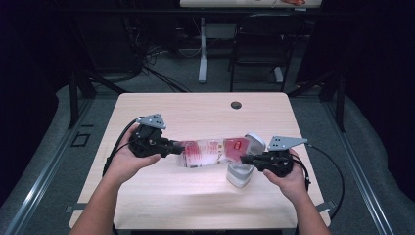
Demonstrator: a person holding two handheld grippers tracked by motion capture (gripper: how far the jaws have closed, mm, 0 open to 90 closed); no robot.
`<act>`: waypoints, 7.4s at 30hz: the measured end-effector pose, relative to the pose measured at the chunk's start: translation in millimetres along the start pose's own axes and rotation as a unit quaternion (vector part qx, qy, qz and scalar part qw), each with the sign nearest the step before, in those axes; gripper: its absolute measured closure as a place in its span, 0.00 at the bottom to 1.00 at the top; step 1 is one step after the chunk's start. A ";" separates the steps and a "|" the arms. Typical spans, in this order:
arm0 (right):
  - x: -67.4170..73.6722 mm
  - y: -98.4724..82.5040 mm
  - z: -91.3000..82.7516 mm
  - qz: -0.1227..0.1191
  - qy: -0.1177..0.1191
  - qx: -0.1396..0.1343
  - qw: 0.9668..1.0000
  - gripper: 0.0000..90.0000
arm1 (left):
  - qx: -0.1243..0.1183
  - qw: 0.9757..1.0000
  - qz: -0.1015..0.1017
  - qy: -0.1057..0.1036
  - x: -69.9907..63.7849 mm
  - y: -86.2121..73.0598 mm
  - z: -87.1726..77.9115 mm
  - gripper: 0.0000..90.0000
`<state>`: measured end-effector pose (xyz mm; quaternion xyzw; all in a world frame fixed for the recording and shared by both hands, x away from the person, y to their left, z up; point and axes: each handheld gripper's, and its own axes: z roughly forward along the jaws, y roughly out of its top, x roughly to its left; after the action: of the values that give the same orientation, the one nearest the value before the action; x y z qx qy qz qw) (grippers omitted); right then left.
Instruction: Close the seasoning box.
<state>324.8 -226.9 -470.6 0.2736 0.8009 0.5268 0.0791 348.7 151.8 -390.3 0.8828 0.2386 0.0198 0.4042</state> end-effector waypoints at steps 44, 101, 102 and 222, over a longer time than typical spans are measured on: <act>24.5 55.8 -0.1 -0.117 -0.049 0.125 0.984 1.00 | 0.000 1.000 -0.011 -0.008 10.8 -38.9 12.6 0.86; 57.0 102.1 32.8 -0.189 -0.047 0.200 0.960 1.00 | 0.008 1.000 -0.028 0.008 23.9 -92.8 34.5 0.82; 56.6 102.1 32.6 -0.188 -0.046 0.200 0.961 1.00 | 0.009 1.000 -0.027 0.007 24.3 -93.1 34.7 0.82; 96.4 122.3 110.5 -0.194 0.014 0.153 0.969 0.81 | -0.032 0.998 -0.017 0.049 24.6 -107.9 23.1 0.59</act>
<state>333.2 -52.1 -394.3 0.1142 0.9108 0.3763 0.1258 332.0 206.7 -487.8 0.8630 0.2725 0.0638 0.4205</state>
